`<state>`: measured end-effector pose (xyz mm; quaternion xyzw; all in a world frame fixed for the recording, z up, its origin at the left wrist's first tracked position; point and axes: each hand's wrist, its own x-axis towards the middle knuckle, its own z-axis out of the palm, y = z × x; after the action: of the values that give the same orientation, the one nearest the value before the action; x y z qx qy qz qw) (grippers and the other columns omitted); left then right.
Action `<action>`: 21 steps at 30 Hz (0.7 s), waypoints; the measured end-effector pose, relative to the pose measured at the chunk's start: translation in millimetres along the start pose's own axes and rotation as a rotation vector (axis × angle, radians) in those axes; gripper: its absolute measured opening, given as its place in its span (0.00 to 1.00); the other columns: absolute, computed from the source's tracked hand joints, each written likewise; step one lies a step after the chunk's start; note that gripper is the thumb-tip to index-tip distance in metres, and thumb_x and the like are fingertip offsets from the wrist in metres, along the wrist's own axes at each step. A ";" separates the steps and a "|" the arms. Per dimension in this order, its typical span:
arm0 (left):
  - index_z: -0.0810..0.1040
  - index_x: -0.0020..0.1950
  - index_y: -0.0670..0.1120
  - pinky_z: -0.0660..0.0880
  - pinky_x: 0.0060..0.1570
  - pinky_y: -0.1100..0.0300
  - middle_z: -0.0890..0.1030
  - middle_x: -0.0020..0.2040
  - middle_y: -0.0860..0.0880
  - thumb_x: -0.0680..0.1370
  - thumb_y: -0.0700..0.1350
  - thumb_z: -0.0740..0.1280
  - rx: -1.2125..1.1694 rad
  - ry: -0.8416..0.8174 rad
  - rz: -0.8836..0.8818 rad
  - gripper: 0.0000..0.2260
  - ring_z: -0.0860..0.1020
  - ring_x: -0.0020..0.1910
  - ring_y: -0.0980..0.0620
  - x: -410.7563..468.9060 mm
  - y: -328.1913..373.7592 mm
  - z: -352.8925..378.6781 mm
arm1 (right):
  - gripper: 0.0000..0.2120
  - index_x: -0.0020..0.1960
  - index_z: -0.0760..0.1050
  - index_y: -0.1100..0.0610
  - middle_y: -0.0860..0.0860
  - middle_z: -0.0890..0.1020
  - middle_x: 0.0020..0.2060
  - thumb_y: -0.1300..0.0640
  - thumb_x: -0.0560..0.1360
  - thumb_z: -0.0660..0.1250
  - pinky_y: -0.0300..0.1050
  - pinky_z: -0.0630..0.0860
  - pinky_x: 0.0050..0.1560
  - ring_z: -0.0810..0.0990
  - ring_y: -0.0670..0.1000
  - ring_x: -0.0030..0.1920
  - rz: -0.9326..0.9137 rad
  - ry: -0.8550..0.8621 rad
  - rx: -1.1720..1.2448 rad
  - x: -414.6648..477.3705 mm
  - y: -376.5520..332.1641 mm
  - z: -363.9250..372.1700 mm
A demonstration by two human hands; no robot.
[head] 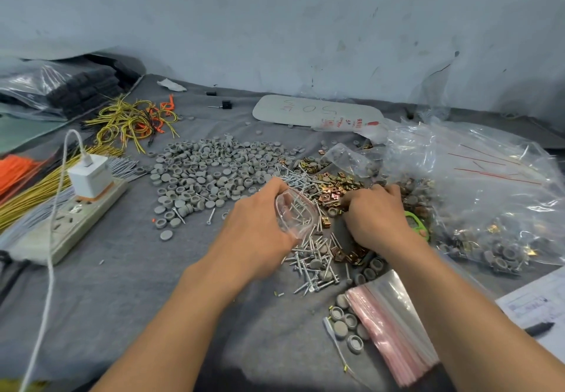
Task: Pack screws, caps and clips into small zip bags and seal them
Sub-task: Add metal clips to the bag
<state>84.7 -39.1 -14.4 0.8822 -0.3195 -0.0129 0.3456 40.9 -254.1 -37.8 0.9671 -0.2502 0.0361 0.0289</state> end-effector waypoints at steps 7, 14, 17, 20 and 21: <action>0.69 0.50 0.59 0.69 0.36 0.63 0.81 0.47 0.58 0.73 0.57 0.76 0.004 -0.009 0.007 0.16 0.78 0.42 0.58 0.8 -2.9 -2.4 | 0.10 0.50 0.81 0.48 0.50 0.84 0.46 0.58 0.82 0.62 0.53 0.65 0.65 0.80 0.56 0.53 0.036 0.003 0.273 -5.7 -1.2 -2.6; 0.69 0.51 0.59 0.69 0.37 0.62 0.80 0.48 0.58 0.74 0.57 0.77 0.004 -0.019 0.018 0.17 0.77 0.43 0.59 -1.8 -1.1 -3.2 | 0.09 0.43 0.83 0.47 0.48 0.83 0.44 0.60 0.75 0.67 0.53 0.59 0.63 0.77 0.53 0.53 0.043 0.063 0.022 -15.8 4.4 -9.7; 0.68 0.51 0.59 0.69 0.38 0.62 0.80 0.48 0.58 0.74 0.55 0.76 0.018 -0.013 0.024 0.17 0.77 0.44 0.59 -1.9 -1.3 -2.0 | 0.15 0.52 0.85 0.45 0.50 0.85 0.53 0.62 0.74 0.67 0.53 0.60 0.63 0.75 0.55 0.61 0.041 0.077 0.045 -6.7 -1.4 -6.0; 0.68 0.51 0.59 0.69 0.37 0.64 0.79 0.48 0.59 0.75 0.55 0.76 0.023 -0.011 0.025 0.16 0.77 0.43 0.60 -0.8 -1.2 -0.5 | 0.18 0.60 0.84 0.43 0.51 0.84 0.60 0.62 0.78 0.65 0.54 0.60 0.66 0.75 0.56 0.65 0.005 0.083 0.115 6.9 -9.1 2.6; 0.68 0.51 0.59 0.68 0.36 0.65 0.79 0.48 0.59 0.75 0.55 0.76 0.027 -0.010 0.024 0.16 0.77 0.43 0.60 -0.2 -2.1 -0.2 | 0.19 0.61 0.83 0.43 0.52 0.83 0.60 0.62 0.78 0.65 0.54 0.60 0.67 0.75 0.57 0.65 -0.012 0.060 0.128 10.7 -11.1 5.6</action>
<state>85.7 -37.7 -15.6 0.8829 -0.3318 -0.0089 0.3322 56.0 -250.0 -42.9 0.9669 -0.2408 0.0808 -0.0253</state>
